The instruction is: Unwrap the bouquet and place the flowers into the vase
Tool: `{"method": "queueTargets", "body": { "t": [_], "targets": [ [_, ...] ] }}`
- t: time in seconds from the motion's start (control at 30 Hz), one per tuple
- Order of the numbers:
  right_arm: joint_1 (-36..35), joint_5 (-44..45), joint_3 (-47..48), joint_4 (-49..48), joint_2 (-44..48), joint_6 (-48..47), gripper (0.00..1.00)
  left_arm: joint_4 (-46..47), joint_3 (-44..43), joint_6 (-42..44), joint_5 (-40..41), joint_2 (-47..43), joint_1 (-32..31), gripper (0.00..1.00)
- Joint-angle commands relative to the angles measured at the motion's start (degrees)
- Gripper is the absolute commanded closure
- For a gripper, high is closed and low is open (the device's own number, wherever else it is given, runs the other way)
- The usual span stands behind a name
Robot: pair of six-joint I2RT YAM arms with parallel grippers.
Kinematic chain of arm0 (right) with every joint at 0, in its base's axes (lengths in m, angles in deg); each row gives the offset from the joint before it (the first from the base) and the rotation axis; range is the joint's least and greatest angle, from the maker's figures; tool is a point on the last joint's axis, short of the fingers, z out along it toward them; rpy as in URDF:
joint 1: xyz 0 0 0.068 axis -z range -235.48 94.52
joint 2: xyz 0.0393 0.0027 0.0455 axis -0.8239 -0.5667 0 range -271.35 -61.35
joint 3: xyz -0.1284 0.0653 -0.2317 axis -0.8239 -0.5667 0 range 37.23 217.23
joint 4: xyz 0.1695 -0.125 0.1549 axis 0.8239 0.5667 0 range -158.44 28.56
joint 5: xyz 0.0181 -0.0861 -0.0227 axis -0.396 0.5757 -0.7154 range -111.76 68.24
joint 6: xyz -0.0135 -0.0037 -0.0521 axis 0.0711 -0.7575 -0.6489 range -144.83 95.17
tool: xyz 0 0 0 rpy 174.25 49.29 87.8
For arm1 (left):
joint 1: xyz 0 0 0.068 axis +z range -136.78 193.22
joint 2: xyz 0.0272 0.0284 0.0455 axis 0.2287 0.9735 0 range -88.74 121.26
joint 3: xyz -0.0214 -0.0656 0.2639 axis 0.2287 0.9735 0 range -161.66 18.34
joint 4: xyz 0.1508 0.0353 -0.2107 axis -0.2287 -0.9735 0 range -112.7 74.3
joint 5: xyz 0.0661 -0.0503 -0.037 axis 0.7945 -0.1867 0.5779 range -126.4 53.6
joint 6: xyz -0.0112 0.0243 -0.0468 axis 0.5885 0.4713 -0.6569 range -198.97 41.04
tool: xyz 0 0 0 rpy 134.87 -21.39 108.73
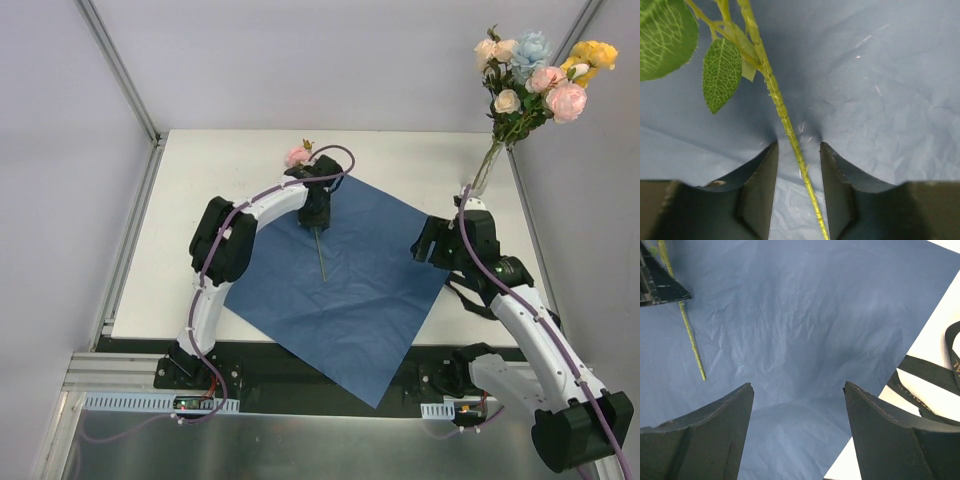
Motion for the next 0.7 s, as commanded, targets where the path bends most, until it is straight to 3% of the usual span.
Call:
{"method": "queueTargets", "body": {
  "t": [0.0, 0.07, 0.1, 0.13, 0.27, 0.43, 0.53, 0.57, 0.6, 0.67],
  "targets": [
    [-1.46, 0.88, 0.31, 1.21, 1.74, -2.81, 0.24, -2.24, -1.25, -1.38, 1.78, 1.18, -0.48, 0.7],
    [-1.38, 0.27, 0.75, 1.48, 1.74, -3.08, 0.24, -2.16, -1.51, -0.5, 2.04, 1.35, -0.57, 0.79],
    [-1.46, 0.18, 1.1, 1.65, 1.56, -3.17, 0.24, -2.16, -2.04, 0.81, 2.04, 1.36, -0.57, 0.93],
    [-1.46, 0.18, 1.54, 2.0, 1.56, -3.25, 0.24, -2.24, -1.95, 1.43, 2.04, 0.49, -0.57, 1.0],
    [-1.38, 0.27, 3.99, 2.7, 1.21, -3.52, 0.24, -1.98, -0.55, 3.02, 1.87, -5.92, -0.74, 1.0],
    [-1.12, -4.11, 9.27, 4.11, -2.12, -5.27, 0.22, -0.84, 1.64, 7.67, -6.12, -17.94, -0.92, 1.0],
    [1.07, -14.89, 13.75, 2.2, -5.72, -4.32, 0.21, 2.14, 5.07, 12.15, -15.57, -23.84, -0.92, 1.0],
    [2.04, -26.42, 14.46, 0.27, -8.0, -2.22, 0.22, 2.59, 5.77, 13.29, -18.49, -25.0, -0.92, 1.0],
    [2.66, -31.15, 15.77, -4.28, -9.32, -0.02, 0.23, 3.81, 7.52, 14.96, -20.96, -26.23, -0.83, 1.0],
    [2.67, -36.8, 17.36, -8.08, -12.74, 6.02, 0.24, 5.48, 10.16, 15.94, -25.81, -30.18, -0.92, 1.0]
  ]
}}
